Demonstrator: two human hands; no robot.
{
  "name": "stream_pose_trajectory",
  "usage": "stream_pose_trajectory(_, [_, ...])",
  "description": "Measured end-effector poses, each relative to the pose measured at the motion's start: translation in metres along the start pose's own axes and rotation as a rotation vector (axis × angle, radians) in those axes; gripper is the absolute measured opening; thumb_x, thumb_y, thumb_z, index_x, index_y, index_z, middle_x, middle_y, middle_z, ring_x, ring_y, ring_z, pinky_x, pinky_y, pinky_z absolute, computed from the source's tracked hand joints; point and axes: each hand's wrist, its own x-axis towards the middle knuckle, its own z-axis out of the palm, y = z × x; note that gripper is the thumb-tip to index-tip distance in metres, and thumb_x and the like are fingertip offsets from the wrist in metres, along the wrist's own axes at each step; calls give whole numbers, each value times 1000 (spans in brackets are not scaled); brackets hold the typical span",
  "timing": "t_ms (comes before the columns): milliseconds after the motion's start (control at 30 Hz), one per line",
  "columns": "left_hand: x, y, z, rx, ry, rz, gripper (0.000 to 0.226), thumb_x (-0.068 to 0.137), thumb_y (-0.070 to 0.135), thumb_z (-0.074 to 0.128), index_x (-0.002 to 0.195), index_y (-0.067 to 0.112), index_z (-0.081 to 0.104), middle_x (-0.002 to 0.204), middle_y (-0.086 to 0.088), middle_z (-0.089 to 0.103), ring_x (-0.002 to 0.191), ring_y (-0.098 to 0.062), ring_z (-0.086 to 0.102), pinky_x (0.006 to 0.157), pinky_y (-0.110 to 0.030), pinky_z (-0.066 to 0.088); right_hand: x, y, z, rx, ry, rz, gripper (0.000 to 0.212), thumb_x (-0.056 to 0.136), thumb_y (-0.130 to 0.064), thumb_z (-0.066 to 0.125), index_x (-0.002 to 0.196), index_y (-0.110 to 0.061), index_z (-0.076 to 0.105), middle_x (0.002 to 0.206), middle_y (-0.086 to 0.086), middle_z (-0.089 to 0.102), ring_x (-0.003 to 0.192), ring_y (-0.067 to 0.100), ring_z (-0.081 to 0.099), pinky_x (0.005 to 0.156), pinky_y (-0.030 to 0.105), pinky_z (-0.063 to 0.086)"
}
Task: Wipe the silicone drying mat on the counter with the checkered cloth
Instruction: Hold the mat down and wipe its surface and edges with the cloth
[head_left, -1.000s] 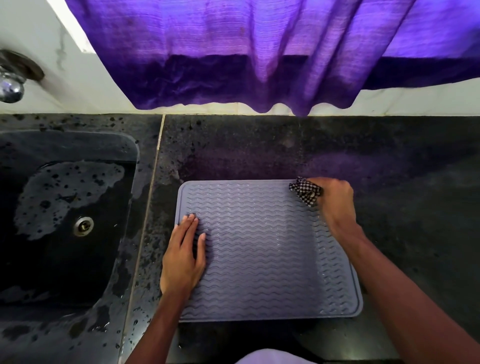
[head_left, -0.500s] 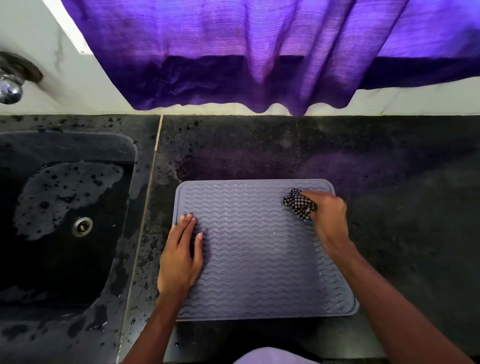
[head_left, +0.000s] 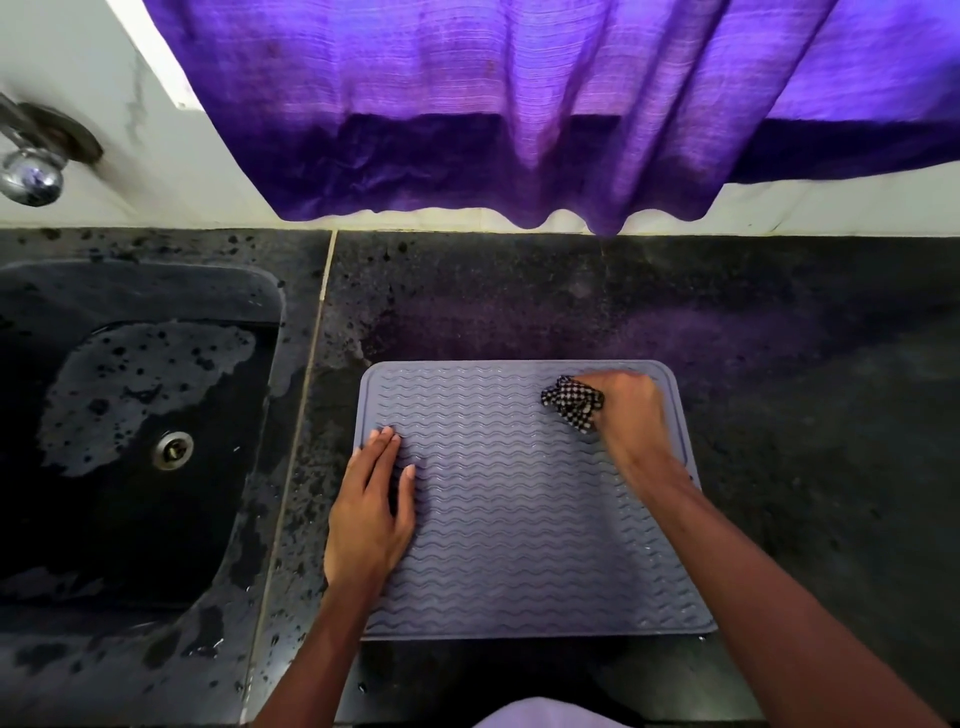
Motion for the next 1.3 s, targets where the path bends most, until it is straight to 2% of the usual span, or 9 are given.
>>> stream_pose_trajectory(133, [0,0,1,-6,5,4,48,100,35,46,136,4,58,143,-5,55,135,-19,50,115,-29,36,-3,-28,15,15,-39,-96,21,82,-23,74,102,-30,75,84,-10,74,79,7,68,73,28,57])
stream_pose_trajectory(233, [-1,0,0,-8,7,3,49,100,35,46,136,4,58,144,-5,55,136,-17,49,115,-33,38,-15,-43,40,-116,-58,-137,43,81,4,63,118,-17,71,111,3,73,101,20,64,92,33,52])
stream_pose_trajectory(333, [0,1,0,-6,7,5,49,100,35,47,136,4,58,144,-5,55,136,-17,48,114,-36,40,-13,-44,42,-172,-38,-112,56,76,15,57,124,-11,66,113,10,70,106,29,59,95,39,49])
stream_pose_trajectory(500, [-1,0,0,-10,-11,-14,51,100,38,45,138,6,56,146,-3,53,137,-15,47,115,-35,39,-4,-57,38,-23,-74,-113,37,79,-9,76,113,-23,72,106,-2,74,97,13,66,87,33,56])
stream_pose_trajectory(700, [0,1,-1,-28,-12,-25,51,101,39,43,137,6,57,145,-3,54,137,-15,47,116,-35,37,-14,-78,62,-203,-62,-152,40,86,-21,65,127,-26,65,121,-7,69,103,17,51,86,30,42])
stream_pose_trajectory(833, [0,2,-2,-42,-7,-18,51,101,39,44,136,4,58,144,-3,55,137,-16,47,115,-37,38,-1,-87,54,-104,-81,-126,26,79,-16,73,101,-29,76,90,-5,75,76,7,48,82,33,47])
stream_pose_trajectory(900, [0,1,-2,-54,-2,-21,51,101,39,44,135,4,59,143,-4,55,136,-17,48,115,-39,39,6,-101,59,-112,-78,-134,33,76,-8,71,99,-31,74,82,-7,72,78,12,45,73,34,50])
stream_pose_trajectory(1100, [0,1,-3,-78,-11,-33,49,101,37,45,135,4,59,143,-4,55,136,-18,49,111,-42,43,-7,-129,94,-209,-120,-213,32,88,-10,58,113,-26,69,108,-6,72,98,20,50,81,34,47])
stream_pose_trajectory(1300, [1,4,-6,-98,-20,-31,47,101,34,47,135,3,58,143,-7,56,136,-19,48,113,-42,41,12,-144,95,-226,-131,-162,31,82,-6,63,100,-30,73,86,-4,71,87,18,48,70,31,48])
